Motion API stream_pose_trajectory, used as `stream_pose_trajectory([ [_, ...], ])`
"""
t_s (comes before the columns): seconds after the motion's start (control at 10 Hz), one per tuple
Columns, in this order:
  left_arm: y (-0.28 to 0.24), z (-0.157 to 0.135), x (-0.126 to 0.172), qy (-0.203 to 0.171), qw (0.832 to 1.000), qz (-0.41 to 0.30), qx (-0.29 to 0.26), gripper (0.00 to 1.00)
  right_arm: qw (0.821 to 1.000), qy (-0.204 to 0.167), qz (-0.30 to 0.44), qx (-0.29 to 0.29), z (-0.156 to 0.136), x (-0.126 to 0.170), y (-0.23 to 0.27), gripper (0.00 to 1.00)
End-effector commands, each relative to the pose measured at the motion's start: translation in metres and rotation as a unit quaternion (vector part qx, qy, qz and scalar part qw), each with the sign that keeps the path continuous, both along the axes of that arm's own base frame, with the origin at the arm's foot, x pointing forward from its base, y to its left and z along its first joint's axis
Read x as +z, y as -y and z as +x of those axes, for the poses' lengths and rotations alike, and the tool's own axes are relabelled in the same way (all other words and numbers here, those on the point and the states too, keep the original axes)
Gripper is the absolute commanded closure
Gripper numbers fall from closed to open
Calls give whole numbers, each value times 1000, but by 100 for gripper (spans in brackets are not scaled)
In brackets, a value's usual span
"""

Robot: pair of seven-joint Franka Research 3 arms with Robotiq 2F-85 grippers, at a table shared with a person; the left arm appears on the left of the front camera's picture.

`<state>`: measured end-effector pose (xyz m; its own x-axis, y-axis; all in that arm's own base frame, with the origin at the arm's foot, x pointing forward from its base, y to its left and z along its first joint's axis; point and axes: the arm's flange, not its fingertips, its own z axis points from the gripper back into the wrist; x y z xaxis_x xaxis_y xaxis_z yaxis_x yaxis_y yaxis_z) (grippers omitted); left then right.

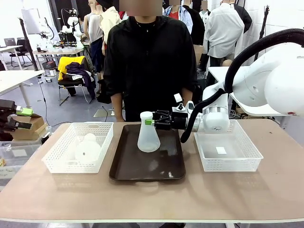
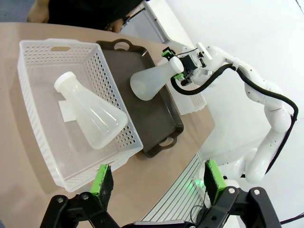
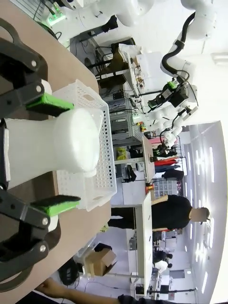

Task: Prepare the laboratory tools.
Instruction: Place the picked Big flask upright in the Handle tray as instructed by the person.

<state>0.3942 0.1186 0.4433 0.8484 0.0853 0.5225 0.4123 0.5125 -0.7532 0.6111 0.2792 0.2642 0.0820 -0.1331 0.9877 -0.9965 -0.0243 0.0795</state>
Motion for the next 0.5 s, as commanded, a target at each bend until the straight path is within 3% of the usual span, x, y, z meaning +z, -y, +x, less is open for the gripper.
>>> stream_pose_trajectory([
  [0.0,-1,-2,0,6,1000,-1,-5,0,1000,-9,-6,25,4,1,2,0],
  [0.4,-1,-2,0,6,1000,-1,-5,0,999,-18,-17,33,3,0,10,0],
])
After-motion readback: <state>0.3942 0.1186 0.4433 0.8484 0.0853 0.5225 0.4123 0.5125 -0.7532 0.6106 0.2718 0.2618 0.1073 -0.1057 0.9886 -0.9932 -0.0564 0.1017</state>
